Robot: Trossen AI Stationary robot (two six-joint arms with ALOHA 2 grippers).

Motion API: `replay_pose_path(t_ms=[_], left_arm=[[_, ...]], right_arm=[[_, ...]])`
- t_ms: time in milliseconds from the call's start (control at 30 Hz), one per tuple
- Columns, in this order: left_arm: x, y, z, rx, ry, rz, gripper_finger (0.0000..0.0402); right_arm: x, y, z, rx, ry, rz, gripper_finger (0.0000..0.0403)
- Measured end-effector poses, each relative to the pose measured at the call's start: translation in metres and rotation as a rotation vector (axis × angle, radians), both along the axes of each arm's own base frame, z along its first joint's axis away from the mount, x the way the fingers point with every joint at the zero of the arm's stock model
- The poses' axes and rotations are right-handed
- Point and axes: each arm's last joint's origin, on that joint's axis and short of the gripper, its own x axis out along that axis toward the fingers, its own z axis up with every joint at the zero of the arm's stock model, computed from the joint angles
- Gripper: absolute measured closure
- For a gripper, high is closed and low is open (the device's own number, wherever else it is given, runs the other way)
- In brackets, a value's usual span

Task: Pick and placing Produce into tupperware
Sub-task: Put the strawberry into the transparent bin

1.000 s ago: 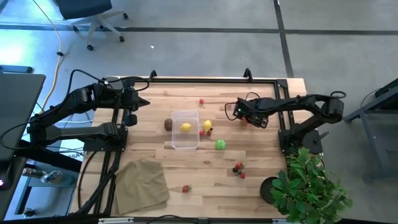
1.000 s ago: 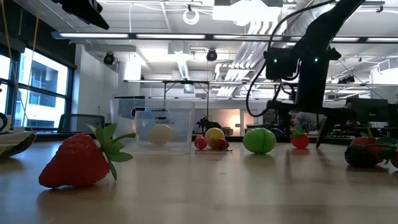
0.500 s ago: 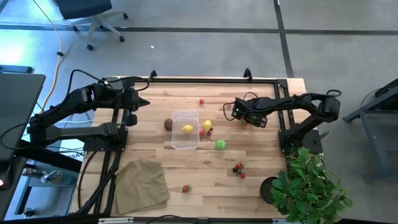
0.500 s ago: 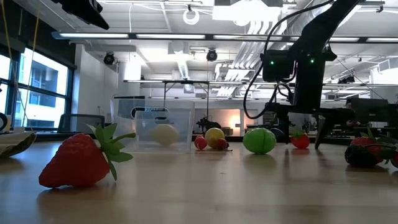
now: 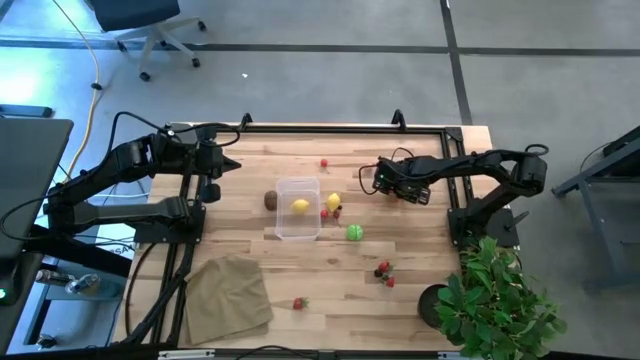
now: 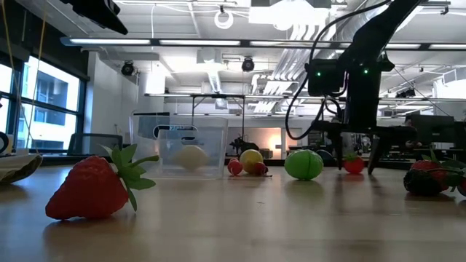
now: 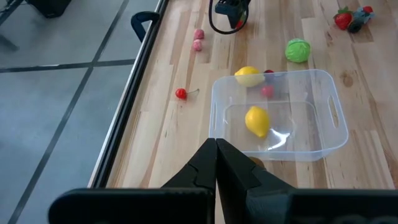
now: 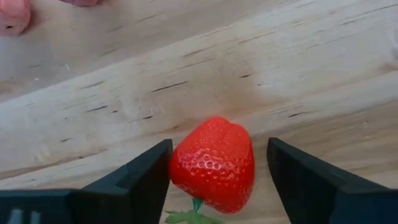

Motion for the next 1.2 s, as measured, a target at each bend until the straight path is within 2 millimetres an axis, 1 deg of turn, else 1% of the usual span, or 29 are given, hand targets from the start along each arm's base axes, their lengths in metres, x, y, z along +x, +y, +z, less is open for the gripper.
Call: replay_pose_path(t_ms=[433, 667, 867, 933, 1033, 1200], left_arm=[[0.0, 0.0, 0.0, 0.0, 0.0, 0.0, 0.0401], [0.0, 0.0, 0.0, 0.0, 0.0, 0.0, 0.0401], [0.0, 0.0, 0.0, 0.001, -0.001, 0.0, 0.0401], [0.0, 0.0, 0.0, 0.0, 0.0, 0.0, 0.0401], [0.0, 0.0, 0.0, 0.0, 0.0, 0.0, 0.0401], [0.0, 0.0, 0.0, 0.0, -0.001, 0.0, 0.0401]], right_arm=[[0.002, 0.0, 0.001, 0.008, -0.018, 0.022, 0.0233], [0.002, 0.0, 0.001, 0.002, -0.018, 0.056, 0.0234], [0.007, -0.001, 0.003, -0.013, -0.04, 0.13, 0.0234], [0.015, -0.004, 0.011, -0.041, -0.082, 0.167, 0.0234], [0.022, -0.008, 0.023, -0.072, -0.079, 0.233, 0.0234], [0.045, -0.017, 0.063, -0.175, -0.146, 0.37, 0.0234]])
